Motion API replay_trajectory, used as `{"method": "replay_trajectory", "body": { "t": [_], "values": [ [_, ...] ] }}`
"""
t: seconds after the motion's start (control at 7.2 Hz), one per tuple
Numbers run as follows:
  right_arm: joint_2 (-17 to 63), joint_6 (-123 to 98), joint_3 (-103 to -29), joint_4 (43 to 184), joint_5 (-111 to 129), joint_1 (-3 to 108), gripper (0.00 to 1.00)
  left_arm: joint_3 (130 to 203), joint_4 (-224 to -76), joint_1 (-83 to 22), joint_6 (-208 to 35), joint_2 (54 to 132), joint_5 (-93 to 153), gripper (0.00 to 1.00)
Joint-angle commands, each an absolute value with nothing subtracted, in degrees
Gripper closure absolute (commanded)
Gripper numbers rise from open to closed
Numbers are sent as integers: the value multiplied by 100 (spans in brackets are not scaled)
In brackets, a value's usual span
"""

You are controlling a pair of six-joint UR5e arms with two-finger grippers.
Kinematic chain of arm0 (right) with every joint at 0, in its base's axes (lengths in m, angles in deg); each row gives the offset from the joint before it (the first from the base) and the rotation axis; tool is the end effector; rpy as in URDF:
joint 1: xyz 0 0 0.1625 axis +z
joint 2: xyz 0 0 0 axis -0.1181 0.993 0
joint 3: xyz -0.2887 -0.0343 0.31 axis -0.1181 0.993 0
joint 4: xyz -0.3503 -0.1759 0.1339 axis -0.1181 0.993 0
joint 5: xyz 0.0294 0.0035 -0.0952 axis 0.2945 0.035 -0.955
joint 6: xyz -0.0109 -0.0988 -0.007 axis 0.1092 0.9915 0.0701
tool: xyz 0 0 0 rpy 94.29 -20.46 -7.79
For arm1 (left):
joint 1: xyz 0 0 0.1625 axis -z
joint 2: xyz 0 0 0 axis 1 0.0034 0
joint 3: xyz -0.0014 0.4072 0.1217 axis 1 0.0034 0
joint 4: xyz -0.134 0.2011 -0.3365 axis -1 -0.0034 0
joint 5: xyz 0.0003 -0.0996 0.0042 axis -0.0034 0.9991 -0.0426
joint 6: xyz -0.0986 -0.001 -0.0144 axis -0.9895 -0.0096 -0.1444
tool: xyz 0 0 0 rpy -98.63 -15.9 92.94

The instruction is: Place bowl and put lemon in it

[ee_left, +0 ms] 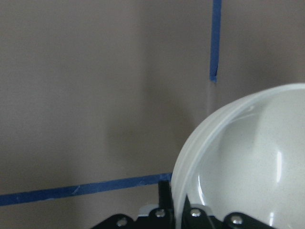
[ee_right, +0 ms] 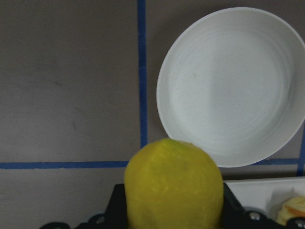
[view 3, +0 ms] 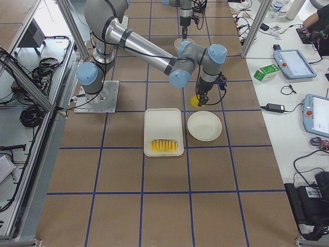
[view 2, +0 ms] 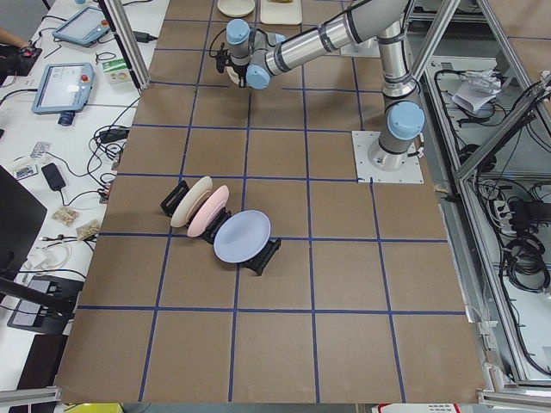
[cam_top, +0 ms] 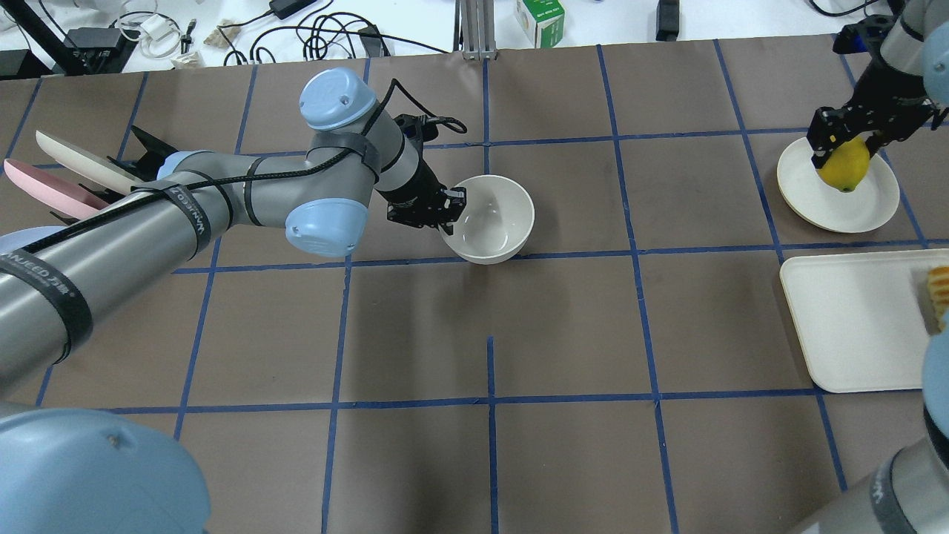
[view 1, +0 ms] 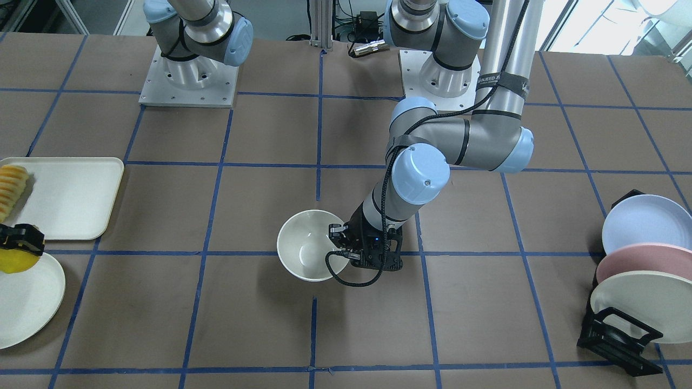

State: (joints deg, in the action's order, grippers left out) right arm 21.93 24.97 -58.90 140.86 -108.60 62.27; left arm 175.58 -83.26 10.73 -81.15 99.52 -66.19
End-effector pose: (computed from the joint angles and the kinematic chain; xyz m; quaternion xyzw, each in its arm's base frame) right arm -0.1062 -0.6261 0.3389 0.0039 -0.9986 -0.0428 0.0296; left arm -0.2690 -0.5714 0.2246 -0.0121 -0.9902 0.0112 0.1389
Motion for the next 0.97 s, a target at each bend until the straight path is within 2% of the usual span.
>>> {"method": "replay_trajectory", "body": {
  "t": [0.0,0.28,0.42,0.56,0.69,0.83],
  "values": [
    [2513,1448,-5891,13603,-10850,6956,100,17609,-8223,1145,-7981,10007,-7042,100],
    [2733,560,-5935,13505,-10841,7781,100,17768,-8197,1145,-8041,10007,-7027,100],
    [2786,174,-5935,13478,-10841,8168,100,17725,-8170,1145,-8059,9999,-7035,40],
    [2813,-83,-5944,13487,-10754,8564,100,17655,-8196,1101,-8051,9807,-7053,13],
    [2839,-564,-5953,13487,-10605,8924,100,17663,-8379,927,-7755,9657,-7070,5],
    [2822,-1152,-5961,13539,-10577,9189,100,17532,-9103,673,-7256,9273,-7097,3]
  ]
}}
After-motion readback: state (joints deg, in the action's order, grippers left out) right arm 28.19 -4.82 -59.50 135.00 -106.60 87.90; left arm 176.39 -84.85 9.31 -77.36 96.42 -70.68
